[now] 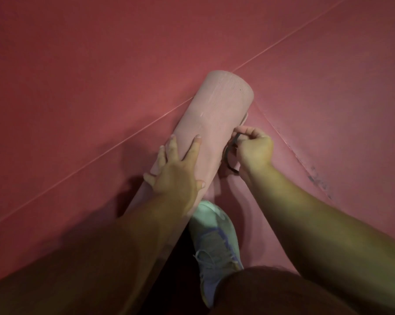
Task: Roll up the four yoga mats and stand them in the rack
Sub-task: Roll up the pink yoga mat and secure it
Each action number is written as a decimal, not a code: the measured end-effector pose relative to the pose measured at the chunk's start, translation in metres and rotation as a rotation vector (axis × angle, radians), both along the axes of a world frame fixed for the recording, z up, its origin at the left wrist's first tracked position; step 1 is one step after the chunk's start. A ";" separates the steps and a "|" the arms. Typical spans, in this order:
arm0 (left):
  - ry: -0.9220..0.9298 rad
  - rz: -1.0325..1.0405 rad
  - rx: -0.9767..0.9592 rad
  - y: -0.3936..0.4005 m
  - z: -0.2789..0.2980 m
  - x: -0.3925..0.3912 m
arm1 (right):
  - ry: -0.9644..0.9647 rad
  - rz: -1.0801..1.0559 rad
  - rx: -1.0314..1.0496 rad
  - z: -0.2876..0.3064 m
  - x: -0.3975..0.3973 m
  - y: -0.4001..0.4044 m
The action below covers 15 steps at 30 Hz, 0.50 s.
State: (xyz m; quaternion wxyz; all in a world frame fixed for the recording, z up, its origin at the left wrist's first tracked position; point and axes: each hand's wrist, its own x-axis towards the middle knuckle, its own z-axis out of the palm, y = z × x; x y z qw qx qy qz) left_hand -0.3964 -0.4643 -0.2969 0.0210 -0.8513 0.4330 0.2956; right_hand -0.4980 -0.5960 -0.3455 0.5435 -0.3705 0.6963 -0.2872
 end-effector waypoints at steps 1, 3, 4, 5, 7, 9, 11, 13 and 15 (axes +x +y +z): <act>0.018 0.011 -0.005 0.000 0.001 0.001 | -0.003 0.002 -0.010 -0.001 0.003 -0.001; 0.051 0.028 -0.018 0.001 0.002 0.005 | -0.004 -0.027 -0.009 -0.003 0.006 0.000; 0.065 0.036 -0.024 0.001 0.003 0.007 | -0.033 -0.059 0.013 -0.006 0.005 0.003; 0.071 0.038 -0.029 0.001 0.003 0.007 | -0.094 -0.094 0.059 -0.006 0.005 0.006; 0.056 0.043 -0.029 0.000 0.006 0.004 | -0.221 -0.123 0.178 -0.007 0.008 0.011; 0.042 0.046 -0.041 0.000 0.007 -0.001 | -0.262 -0.070 0.251 -0.006 0.017 0.011; 0.056 0.058 -0.066 0.000 0.006 -0.001 | -0.209 -0.002 0.256 -0.002 0.025 0.009; 0.098 0.111 -0.182 0.001 0.000 0.007 | -0.146 0.020 0.254 0.002 0.029 0.010; 0.141 0.209 -0.346 -0.004 -0.001 0.013 | -0.131 -0.002 0.248 0.008 0.028 0.011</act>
